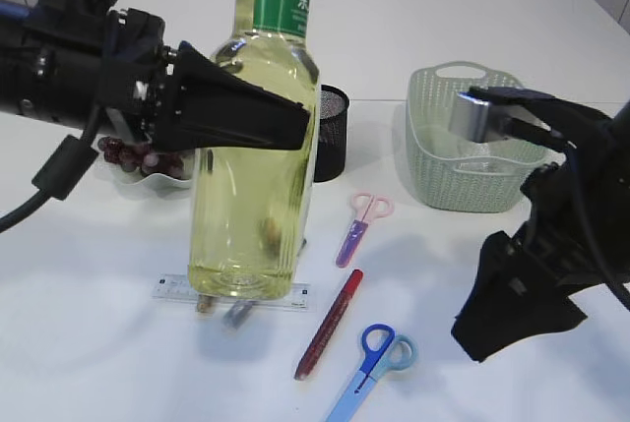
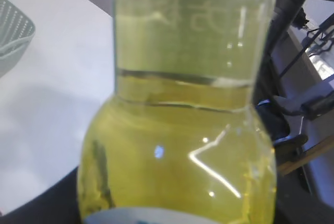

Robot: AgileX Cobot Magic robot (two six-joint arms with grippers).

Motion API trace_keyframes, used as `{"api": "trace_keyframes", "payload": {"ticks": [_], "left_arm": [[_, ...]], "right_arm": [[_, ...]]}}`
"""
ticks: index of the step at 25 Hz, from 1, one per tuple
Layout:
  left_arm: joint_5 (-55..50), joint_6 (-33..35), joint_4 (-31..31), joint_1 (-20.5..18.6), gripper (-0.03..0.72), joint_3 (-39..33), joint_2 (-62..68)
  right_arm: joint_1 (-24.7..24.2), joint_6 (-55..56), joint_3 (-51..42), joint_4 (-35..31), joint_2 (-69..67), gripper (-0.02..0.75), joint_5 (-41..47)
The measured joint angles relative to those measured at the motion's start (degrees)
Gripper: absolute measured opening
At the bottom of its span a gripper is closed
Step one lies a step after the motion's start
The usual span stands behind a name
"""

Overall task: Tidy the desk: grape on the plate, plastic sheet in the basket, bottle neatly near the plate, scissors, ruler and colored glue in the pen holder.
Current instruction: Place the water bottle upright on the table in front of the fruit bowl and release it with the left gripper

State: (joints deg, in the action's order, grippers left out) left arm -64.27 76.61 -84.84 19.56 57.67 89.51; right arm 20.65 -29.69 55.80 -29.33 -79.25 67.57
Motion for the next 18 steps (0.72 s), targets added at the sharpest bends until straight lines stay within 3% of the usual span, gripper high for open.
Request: {"api": "trace_keyframes", "payload": {"ticks": [5, 11, 18], "left_arm": [[1.8, -1.0, 3.5, 0.0, 0.441, 0.0, 0.0], [4.6, -4.5, 9.5, 0.0, 0.441, 0.0, 0.0], [6.2, -12.6, 24.4, 0.0, 0.441, 2.9, 0.0]], "right_arm": [[0.0, 5.4, 0.0, 6.9, 0.0, 0.585, 0.9], [0.0, 6.6, 0.0, 8.9, 0.0, 0.585, 1.7], [0.0, 7.1, 0.4, 9.6, 0.0, 0.585, 1.8]]}}
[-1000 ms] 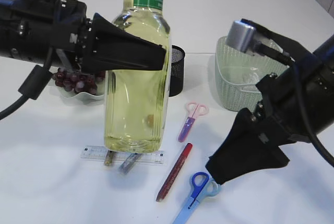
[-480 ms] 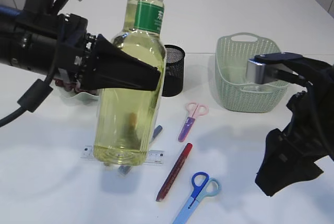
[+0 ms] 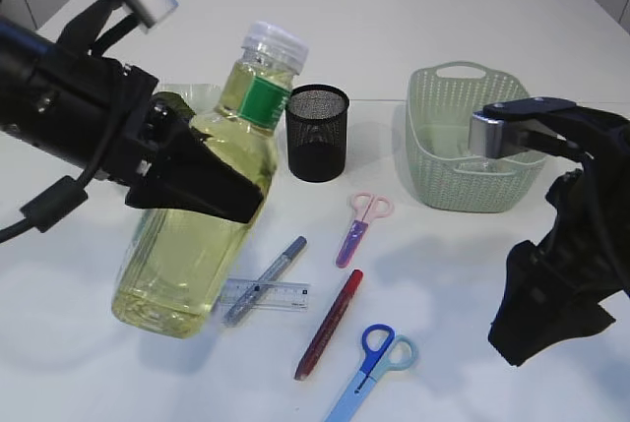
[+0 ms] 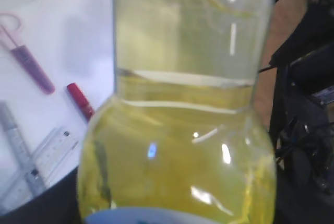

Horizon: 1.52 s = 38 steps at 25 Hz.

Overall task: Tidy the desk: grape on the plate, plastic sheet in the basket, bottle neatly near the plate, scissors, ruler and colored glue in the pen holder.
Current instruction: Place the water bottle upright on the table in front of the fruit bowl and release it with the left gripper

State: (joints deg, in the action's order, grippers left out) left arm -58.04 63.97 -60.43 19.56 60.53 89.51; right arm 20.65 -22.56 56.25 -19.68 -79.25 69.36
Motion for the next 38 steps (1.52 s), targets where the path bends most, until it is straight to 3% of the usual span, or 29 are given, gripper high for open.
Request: {"api": "trace_keyframes", "payload": {"ticks": [13, 27, 38], "left_arm": [[-0.3, -25.4, 28.6, 0.0, 0.441, 3.4, 0.0], [-0.6, -54.4, 47.3, 0.0, 0.441, 3.4, 0.0], [-2.8, -68.1, 56.9, 0.0, 0.441, 3.4, 0.0]], "right_arm": [[0.0, 0.1, 0.7, 0.4, 0.1, 0.585, 0.2], [0.0, 1.0, 0.7, 1.3, 0.1, 0.585, 0.2], [0.0, 1.0, 0.7, 1.3, 0.1, 0.585, 0.2]]}}
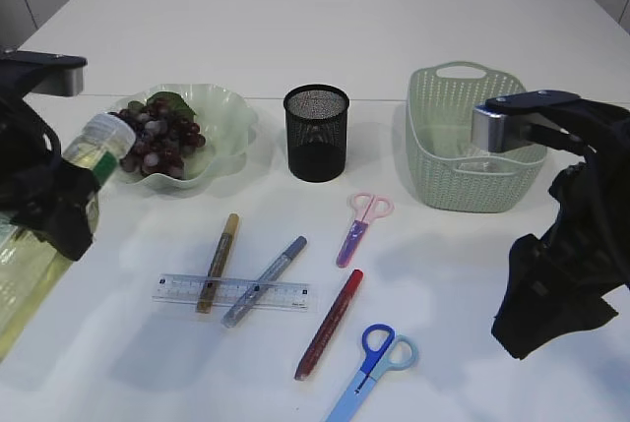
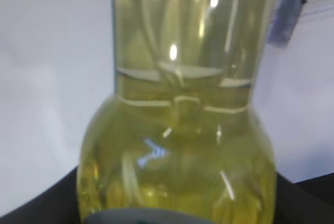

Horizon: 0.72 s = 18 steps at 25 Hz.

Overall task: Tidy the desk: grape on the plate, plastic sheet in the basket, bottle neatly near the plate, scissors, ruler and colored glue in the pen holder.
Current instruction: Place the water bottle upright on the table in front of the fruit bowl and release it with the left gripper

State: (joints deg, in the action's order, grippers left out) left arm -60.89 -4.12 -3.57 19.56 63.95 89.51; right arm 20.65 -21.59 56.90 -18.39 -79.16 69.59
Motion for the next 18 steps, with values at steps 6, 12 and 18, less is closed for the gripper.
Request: {"api": "trace_keyframes", "payload": {"ticks": [6, 12, 18], "left_arm": [[-4.3, -12.8, 12.8, 0.0, 0.441, 0.1, 0.0], [-0.2, -21.2, 17.2, 0.0, 0.441, 0.1, -0.6], [8.7, -29.2, 22.3, 0.0, 0.441, 0.1, -4.2]], "right_arm": [[0.0, 0.1, 0.0, 0.0, 0.0, 0.585, 0.0], [0.0, 0.1, 0.0, 0.0, 0.0, 0.585, 0.0], [0.0, 0.1, 0.0, 0.0, 0.0, 0.585, 0.0]]}}
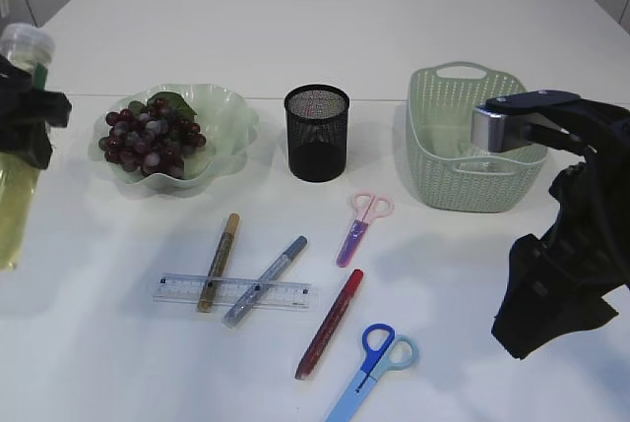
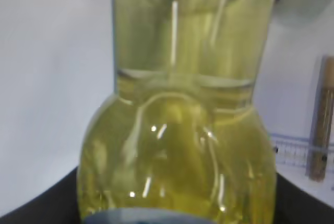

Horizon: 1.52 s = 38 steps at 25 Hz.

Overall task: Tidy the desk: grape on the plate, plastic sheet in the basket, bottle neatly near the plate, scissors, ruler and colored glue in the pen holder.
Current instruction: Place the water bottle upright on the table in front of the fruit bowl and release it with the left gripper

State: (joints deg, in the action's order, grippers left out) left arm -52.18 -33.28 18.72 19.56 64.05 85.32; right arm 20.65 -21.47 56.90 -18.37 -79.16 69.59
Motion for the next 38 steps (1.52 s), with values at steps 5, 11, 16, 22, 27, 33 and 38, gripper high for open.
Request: {"api": "trace_keyframes", "payload": {"ticks": [5, 11, 16, 22, 27, 33, 38], "left_arm": [[4.3, -9.7, 9.2, 0.0, 0.441, 0.0, -2.6], [11.3, -21.7, 19.9, 0.0, 0.441, -3.6, -5.2], [22.7, -25.1, 23.8, 0.0, 0.441, -9.7, -7.5], [35.3, -26.0, 27.9, 0.0, 0.441, -13.5, -8.1], [38.0, -26.2, 27.9, 0.0, 0.441, -13.6, -8.1], [36.9, -26.3, 24.2, 0.0, 0.441, -13.7, -8.1], [38.1, -26.3, 21.4, 0.0, 0.441, -13.7, -8.3]], "right_arm": [[0.0, 0.0, 0.0, 0.0, 0.1, 0.585, 0.0], [0.0, 1.6, 0.0, 0.6, 0.1, 0.585, 0.0], [0.0, 12.5, 0.0, 7.7, 0.1, 0.585, -4.6], [0.0, 23.8, 0.0, 19.3, 0.1, 0.584, -8.5], [0.0, 25.1, 0.0, 20.0, 0.1, 0.585, -10.0], [0.0, 25.3, 0.0, 20.1, 0.1, 0.584, -10.6], [0.0, 25.5, 0.0, 21.4, 0.1, 0.584, -10.8]]}}
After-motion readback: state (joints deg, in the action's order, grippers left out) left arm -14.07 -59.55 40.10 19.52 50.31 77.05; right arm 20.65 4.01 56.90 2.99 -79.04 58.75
